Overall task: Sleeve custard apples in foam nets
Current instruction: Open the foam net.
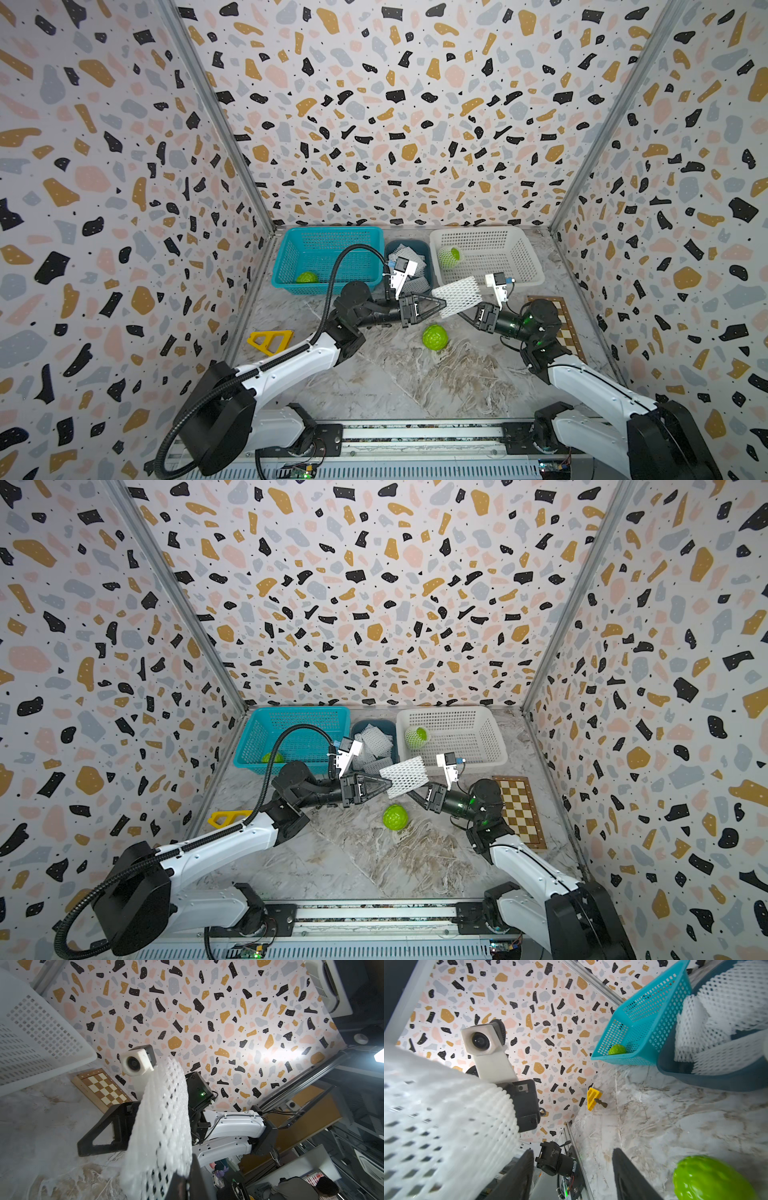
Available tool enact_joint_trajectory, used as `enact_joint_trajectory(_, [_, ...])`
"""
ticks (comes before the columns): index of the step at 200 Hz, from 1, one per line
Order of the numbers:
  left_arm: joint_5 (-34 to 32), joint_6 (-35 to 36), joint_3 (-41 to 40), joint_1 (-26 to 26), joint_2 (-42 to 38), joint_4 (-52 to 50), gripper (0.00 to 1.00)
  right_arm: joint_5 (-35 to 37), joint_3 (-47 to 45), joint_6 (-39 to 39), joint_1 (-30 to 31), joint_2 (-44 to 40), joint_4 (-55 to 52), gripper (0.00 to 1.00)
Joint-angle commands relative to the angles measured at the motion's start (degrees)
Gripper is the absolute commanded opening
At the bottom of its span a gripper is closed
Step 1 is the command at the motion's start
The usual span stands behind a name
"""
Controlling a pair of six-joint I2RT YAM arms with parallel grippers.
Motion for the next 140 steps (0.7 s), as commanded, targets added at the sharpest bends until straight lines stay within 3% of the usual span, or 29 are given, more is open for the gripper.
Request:
enact_joint_trajectory(1, [4.2,-0.9,1.5,-0.3,-0.6,7.6,0.0,-4.1,1.0,4.2,0.3,-1.5,11.7,0.61])
enact_joint_trajectory(36, [4.9,1.4,1.0,-0.3,-1.0,4.4,0.0,-6.6,3.7,5.2,1.3,-3.8,13.3,0.61])
enact_joint_trajectory(88, [7.2,-1.2,2.0,-0.3,1.1,7.7,0.0,-9.1,7.3,0.9,6.9,-4.9,9.0,0.61])
enact_joint_trajectory(140, [6.3,-1.1,0.0,-0.2,0.4,9.9,0.0,-9.7,9.2,1.4,7.8,-4.5,8.2,0.62])
